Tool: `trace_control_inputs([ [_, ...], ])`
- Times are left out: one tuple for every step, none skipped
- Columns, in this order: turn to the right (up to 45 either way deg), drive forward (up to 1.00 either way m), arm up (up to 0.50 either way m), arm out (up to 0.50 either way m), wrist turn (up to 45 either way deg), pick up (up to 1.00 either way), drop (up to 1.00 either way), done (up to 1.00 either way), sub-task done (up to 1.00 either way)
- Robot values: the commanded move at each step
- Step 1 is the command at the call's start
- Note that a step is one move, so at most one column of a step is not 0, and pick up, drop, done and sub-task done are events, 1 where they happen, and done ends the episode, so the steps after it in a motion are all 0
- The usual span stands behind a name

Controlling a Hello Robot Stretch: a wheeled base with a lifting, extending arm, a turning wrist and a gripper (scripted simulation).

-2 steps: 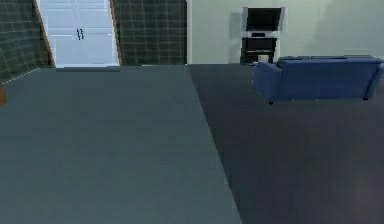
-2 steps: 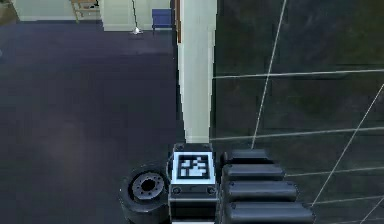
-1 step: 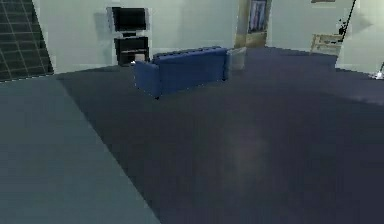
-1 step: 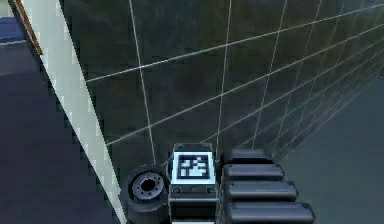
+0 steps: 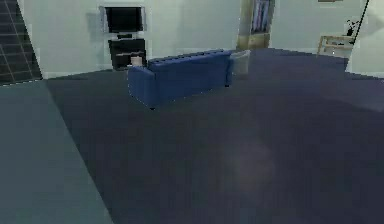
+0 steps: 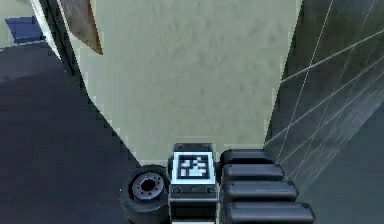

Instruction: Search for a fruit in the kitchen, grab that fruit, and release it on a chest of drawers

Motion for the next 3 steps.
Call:
trace_control_inputs([
  [45.0,0.00,0.00,0.00,0.0,0.00,0.00,0.00,0.00],
  [0.0,1.00,0.00,0.00,0.0,0.00,0.00,0.00,0.00],
  [0.0,1.00,0.00,0.00,0.0,0.00,0.00,0.00,0.00],
])
